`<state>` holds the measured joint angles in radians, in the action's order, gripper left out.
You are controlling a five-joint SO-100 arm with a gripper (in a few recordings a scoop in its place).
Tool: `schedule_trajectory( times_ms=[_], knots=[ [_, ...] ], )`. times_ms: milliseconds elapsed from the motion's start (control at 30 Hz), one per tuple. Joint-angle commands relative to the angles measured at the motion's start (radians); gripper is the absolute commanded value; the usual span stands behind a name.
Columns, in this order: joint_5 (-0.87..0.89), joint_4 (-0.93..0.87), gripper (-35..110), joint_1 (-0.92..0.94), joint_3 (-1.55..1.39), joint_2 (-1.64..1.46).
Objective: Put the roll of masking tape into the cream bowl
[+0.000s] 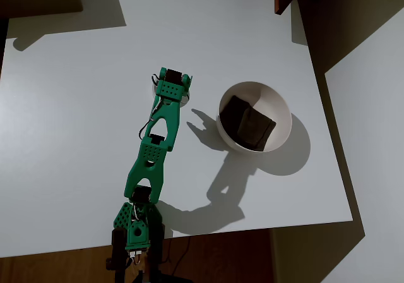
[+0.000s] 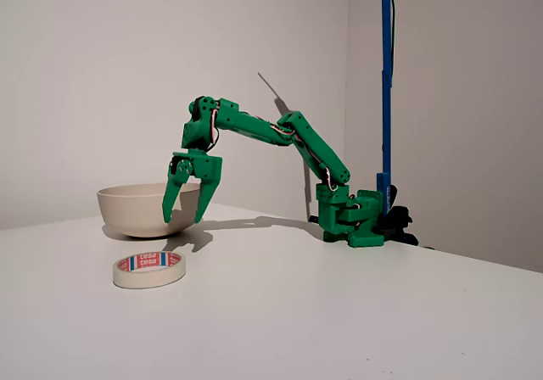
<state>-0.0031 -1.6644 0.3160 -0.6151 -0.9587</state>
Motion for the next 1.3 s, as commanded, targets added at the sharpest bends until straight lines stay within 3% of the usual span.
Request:
schedule_trajectory(
  times_ms=[0, 1000, 1267],
  knots=[
    [-0.002, 0.009, 19, -0.018, 0.066, -0.026],
    [-0.043, 0.103, 16, 0.031, 0.127, 0.270],
    [-0.038, 0.097, 6, -0.011, 0.130, 0.270]
  ],
)
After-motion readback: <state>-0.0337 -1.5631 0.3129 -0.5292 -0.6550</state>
